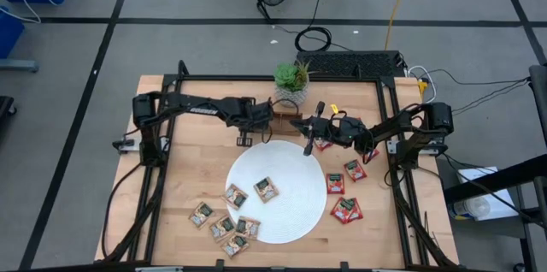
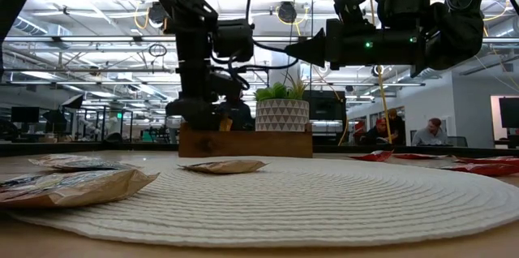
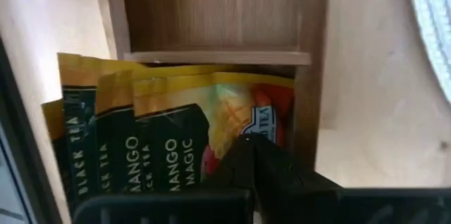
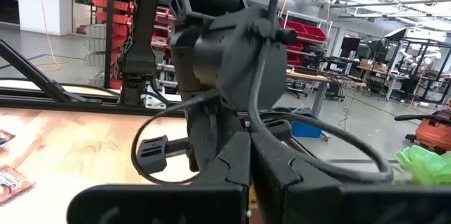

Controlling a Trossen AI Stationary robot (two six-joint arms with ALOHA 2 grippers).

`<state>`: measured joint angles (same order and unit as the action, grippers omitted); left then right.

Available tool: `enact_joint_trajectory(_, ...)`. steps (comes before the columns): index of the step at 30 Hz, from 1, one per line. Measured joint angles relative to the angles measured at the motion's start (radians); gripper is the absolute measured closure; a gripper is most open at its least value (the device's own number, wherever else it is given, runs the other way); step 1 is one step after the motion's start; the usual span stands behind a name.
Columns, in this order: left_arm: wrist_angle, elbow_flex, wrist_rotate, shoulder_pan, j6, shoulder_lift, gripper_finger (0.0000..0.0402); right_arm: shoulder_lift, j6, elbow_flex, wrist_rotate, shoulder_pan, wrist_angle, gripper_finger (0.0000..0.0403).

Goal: Pick & Place Tea
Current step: Put the mango tea bag into the wooden organizer

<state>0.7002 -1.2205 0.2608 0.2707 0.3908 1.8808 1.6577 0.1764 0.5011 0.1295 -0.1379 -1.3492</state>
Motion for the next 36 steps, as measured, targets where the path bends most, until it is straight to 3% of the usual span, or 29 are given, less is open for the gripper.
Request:
enact_joint_trajectory(10, -0.041, -0.001, -0.016, 0.000, -0.054, 0.018, 0.0395, 0.000, 0.000, 0.000, 0.000, 0.000, 0.000, 0.0403)
enact_joint_trajectory(20, -0.066, 0.001, 0.176, -0.047, -0.095, 0.022, 0.0395, 0.000, 0.000, 0.000, 0.000, 0.000, 0.000, 0.0403)
enact_joint_trajectory(36, -0.035, 0.001, 0.176, -0.086, -0.143, 0.020, 0.0393, 0.000, 0.000, 0.000, -0.001, 0.000, 0.000, 0.0403)
